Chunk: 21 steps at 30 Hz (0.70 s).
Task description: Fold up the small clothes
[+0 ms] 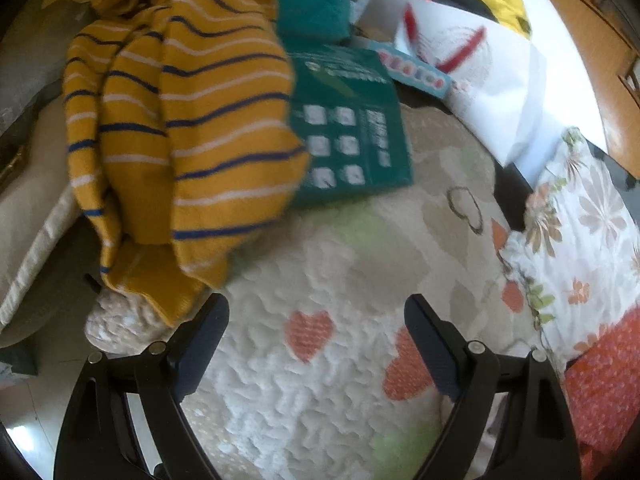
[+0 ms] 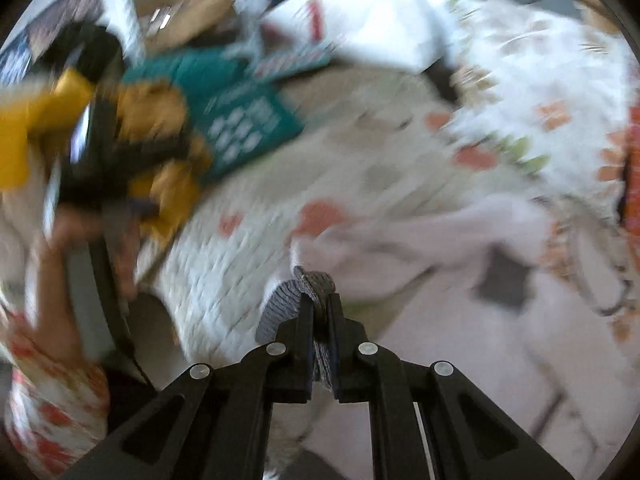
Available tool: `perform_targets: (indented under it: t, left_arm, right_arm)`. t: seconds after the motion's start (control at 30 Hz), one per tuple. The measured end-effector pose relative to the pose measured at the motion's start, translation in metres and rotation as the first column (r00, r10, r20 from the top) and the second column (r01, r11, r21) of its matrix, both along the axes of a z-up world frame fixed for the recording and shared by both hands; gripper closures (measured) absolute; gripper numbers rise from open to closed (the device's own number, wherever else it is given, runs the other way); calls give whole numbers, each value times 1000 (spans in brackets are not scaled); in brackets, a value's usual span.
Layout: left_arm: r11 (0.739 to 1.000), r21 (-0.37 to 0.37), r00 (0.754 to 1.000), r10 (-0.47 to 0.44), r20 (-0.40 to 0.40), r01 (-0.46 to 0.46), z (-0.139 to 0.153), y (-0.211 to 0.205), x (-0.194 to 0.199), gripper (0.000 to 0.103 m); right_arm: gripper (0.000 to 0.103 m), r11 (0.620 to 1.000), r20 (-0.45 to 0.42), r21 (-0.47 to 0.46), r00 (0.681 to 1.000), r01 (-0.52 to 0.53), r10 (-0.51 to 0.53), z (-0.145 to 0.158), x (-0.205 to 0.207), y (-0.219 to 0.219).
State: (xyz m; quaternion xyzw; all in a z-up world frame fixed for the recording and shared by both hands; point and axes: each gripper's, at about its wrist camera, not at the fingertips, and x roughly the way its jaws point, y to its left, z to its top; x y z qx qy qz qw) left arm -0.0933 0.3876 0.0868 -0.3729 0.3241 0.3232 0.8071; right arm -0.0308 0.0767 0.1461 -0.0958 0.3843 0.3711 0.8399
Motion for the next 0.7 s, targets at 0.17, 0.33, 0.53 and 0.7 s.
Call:
perform_targets:
  t: [0.17,0.33,0.53,0.7]
  left_arm:
    - [993,26,994,-112,-14,113,3,-38,26,14]
    - [973,56,974,-222,-44,224,4,-82,54,14]
    - [937,82,940,-333,-75,339,3,-133,83,14]
    - [913,80,916,-394,-83,400,1,-160,100,14]
  right_arm:
    - [96,971,-13,20,971,238,-238,28,43,-103]
    - [96,857,-62,-21,855,515,-516,13,76,-223]
    - [93,678,-98,-213,675,703,-731,-47,110,-318]
    - [73,671,-128,-164,659,723,-741,-52,107,-327]
